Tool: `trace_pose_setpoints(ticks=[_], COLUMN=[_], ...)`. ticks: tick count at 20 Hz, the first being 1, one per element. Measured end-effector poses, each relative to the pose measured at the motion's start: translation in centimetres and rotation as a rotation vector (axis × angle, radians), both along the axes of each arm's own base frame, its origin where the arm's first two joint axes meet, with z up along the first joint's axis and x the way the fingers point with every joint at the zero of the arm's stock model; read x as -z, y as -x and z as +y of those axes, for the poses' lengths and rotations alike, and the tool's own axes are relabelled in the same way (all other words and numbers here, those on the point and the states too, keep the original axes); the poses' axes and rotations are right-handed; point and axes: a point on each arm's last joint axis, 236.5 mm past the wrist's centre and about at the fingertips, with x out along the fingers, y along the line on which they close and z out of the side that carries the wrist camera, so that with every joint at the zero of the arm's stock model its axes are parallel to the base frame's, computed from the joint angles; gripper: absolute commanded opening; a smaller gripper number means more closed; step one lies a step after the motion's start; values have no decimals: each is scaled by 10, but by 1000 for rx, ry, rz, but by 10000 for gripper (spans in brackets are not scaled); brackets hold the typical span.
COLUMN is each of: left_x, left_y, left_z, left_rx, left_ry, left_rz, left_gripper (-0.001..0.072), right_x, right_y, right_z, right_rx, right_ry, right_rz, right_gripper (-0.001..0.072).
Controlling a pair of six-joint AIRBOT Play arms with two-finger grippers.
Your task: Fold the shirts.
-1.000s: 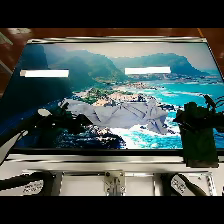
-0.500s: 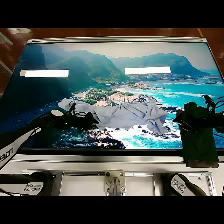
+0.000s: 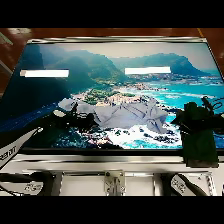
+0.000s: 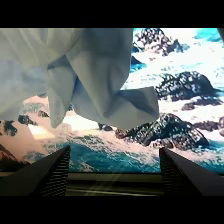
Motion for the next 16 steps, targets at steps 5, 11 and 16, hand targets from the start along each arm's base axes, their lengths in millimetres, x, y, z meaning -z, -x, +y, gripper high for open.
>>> trace_pose_setpoints(ticks=[5,11,16], left_x=[-15,-56,-107], left_y=[1,-5,-17], left_z=[-4,-8,-5], left_rx=[54,90,164], left_ry=[14,41,28], left_rz=[-61,-181,-374], left_gripper=[39,38,36], right_x=[41,75,43], right_y=[8,-19,-57], right_z=[28,46,43], right_rx=[-91,-84,-70], right_ry=[-46,23,71], right_rz=[96,77,-44], right_gripper=[683,71,59])
